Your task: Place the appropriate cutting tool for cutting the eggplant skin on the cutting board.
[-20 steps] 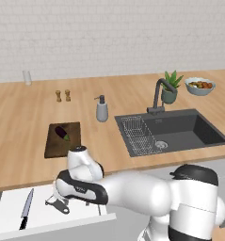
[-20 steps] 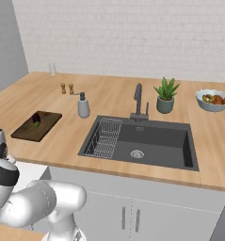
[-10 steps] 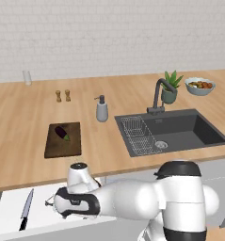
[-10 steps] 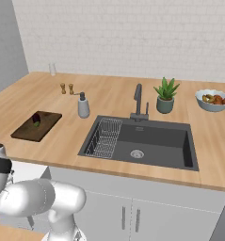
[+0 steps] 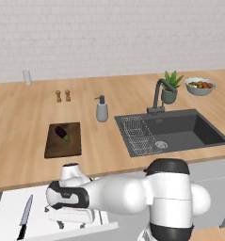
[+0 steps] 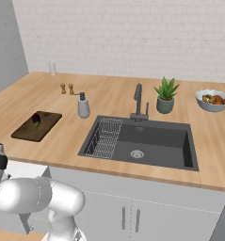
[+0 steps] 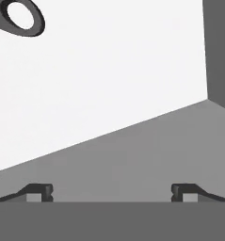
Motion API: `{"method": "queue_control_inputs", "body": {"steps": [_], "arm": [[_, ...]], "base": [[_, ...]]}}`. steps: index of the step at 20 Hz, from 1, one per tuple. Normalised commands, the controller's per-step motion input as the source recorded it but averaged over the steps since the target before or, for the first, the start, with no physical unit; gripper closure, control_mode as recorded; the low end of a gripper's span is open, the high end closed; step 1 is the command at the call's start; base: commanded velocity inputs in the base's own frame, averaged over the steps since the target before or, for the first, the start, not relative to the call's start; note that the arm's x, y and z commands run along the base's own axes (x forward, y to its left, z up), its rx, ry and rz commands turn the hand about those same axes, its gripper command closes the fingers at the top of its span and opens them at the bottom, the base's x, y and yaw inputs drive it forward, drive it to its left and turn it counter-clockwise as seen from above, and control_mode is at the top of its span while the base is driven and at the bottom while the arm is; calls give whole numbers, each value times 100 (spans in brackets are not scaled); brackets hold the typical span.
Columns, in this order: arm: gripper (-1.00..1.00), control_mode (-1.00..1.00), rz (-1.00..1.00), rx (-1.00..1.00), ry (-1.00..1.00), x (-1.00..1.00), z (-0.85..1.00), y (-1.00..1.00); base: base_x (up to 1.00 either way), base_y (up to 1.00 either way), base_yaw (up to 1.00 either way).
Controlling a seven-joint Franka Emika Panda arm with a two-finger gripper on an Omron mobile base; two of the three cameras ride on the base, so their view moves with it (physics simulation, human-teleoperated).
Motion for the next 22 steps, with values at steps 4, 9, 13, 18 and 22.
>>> {"method": "queue_control_inputs", "body": {"steps": [4,9,13,18,22], "arm": [[-100,-100,0,0,21,-99,0,0],[-100,-100,0,0,9,-100,2,-2],[-100,-100,2,0,-1,-62,35,0],[-100,-100,8,-7,-25,31,71,6],[-100,-100,17,-7,-40,63,28,23]], "base": [[0,0,0],[0,0,0],[0,0,0],[0,0,0],[0,0,0]]}}
